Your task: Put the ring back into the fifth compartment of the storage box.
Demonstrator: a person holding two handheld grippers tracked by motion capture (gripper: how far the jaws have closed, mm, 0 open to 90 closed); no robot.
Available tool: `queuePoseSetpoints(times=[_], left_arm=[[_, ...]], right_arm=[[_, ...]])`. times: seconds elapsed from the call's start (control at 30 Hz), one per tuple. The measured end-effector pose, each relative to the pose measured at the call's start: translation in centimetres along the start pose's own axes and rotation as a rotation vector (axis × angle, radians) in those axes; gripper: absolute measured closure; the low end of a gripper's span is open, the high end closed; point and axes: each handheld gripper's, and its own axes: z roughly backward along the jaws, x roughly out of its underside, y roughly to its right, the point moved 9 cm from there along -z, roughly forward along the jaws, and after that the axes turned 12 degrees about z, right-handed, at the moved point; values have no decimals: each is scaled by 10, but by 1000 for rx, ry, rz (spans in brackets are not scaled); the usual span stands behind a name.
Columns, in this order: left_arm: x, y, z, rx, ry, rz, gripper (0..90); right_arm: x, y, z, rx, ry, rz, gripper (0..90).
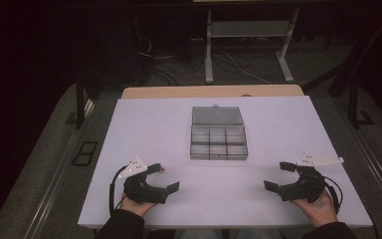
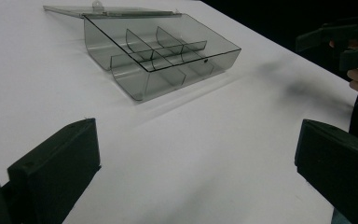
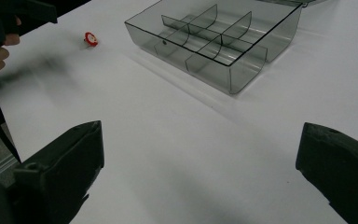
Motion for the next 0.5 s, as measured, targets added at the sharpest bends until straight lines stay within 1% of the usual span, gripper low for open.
queuePoseSetpoints(times=[0.2,0.43,0.5], left_arm=[[1,2,0,13,-4,-2,0],[1,3,1,16,-8,-4,0],[1,4,0,18,-7,-6,0]], right_arm=[[0,-1,0,0,-3,1,5],[1,-1,-1,1,-10,4,5],[2,-1,-2,1,-13,11,5]])
